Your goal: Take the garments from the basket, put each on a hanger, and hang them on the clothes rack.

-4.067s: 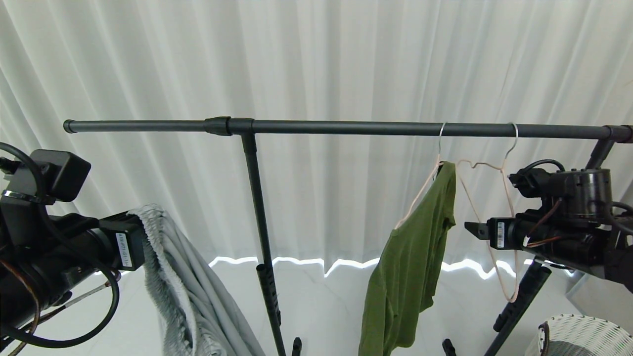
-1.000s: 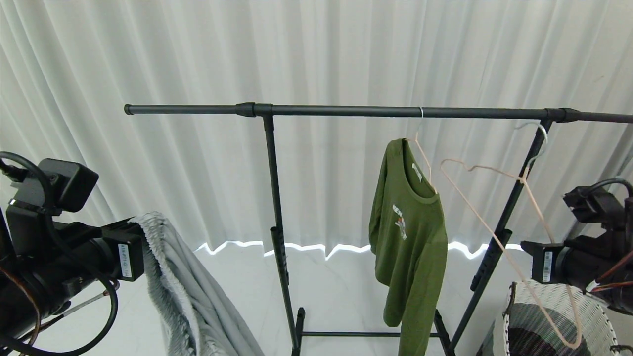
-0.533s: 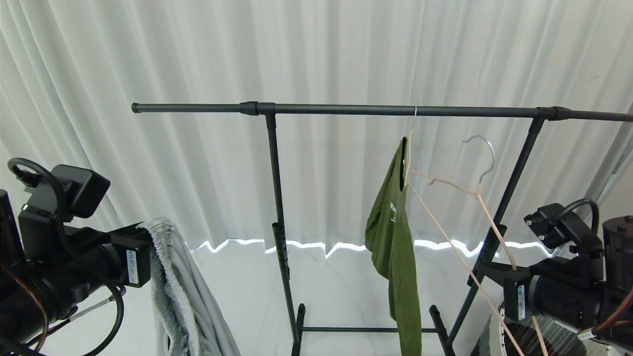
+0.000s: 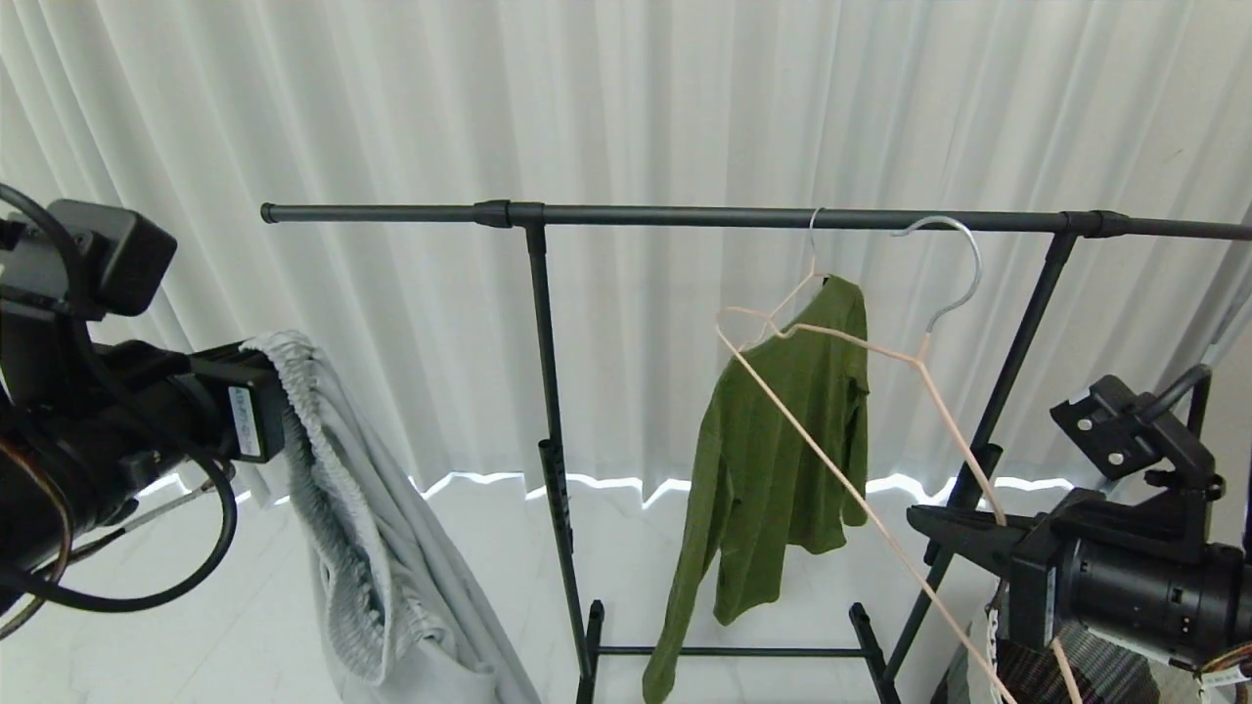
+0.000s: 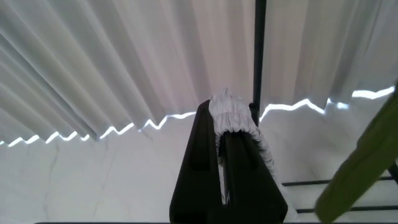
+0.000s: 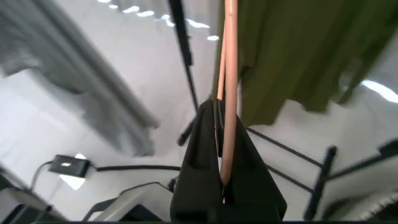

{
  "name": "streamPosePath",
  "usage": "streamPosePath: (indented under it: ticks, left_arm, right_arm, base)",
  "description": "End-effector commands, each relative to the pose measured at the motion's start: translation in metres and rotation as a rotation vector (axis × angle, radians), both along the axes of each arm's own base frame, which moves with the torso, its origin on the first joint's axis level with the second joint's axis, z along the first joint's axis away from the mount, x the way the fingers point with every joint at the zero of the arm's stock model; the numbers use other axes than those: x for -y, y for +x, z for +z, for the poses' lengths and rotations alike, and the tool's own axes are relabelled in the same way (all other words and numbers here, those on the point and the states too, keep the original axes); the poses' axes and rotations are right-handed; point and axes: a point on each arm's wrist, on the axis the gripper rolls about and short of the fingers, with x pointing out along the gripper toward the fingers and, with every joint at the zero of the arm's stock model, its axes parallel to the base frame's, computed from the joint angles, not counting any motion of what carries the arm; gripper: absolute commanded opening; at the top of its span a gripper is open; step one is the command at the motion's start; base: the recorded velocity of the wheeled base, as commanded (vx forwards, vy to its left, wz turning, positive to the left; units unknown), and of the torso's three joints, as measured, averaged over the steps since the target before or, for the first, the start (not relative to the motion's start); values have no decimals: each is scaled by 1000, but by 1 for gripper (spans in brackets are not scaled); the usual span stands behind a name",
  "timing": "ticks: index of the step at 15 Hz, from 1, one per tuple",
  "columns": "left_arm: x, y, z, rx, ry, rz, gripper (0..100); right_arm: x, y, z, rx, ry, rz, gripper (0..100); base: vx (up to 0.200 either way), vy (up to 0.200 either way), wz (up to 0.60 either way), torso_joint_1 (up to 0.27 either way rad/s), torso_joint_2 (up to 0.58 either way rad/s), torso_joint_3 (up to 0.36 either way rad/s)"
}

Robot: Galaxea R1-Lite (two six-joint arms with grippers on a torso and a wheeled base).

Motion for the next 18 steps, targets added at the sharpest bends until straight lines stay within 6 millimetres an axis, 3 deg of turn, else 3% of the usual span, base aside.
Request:
streamPosePath:
  ticks: [1, 3, 7, 10, 14, 18]
  left_arm:
    - [8, 21, 15, 29, -9, -8, 0]
    - [17, 39, 27, 52, -15, -16, 0]
    - [26, 64, 49, 28, 2, 48, 0]
    - [28, 69, 57, 4, 10, 49, 0]
    - [30, 71, 56, 0, 10, 45, 0]
    - [42, 65, 58, 11, 10, 42, 0]
  right_arm:
    - [-6, 2, 8, 4, 36, 89, 0]
    - [-18, -1, 10, -21, 65, 247, 0]
    - [-51, -5, 12, -32, 62, 379, 0]
    - [-67, -13, 5, -34, 25, 460, 0]
    - [-75, -15, 13, 85, 54, 516, 0]
    - [-95, -1, 10, 63, 54, 509, 0]
  base:
    - [0, 0, 0, 0, 0, 0]
    - [0, 0, 0, 0, 0, 0]
    - [0, 0, 0, 0, 0, 0]
    - [0, 0, 0, 0, 0, 0]
    - [0, 0, 0, 0, 0, 0]
    - [0, 0, 0, 0, 0, 0]
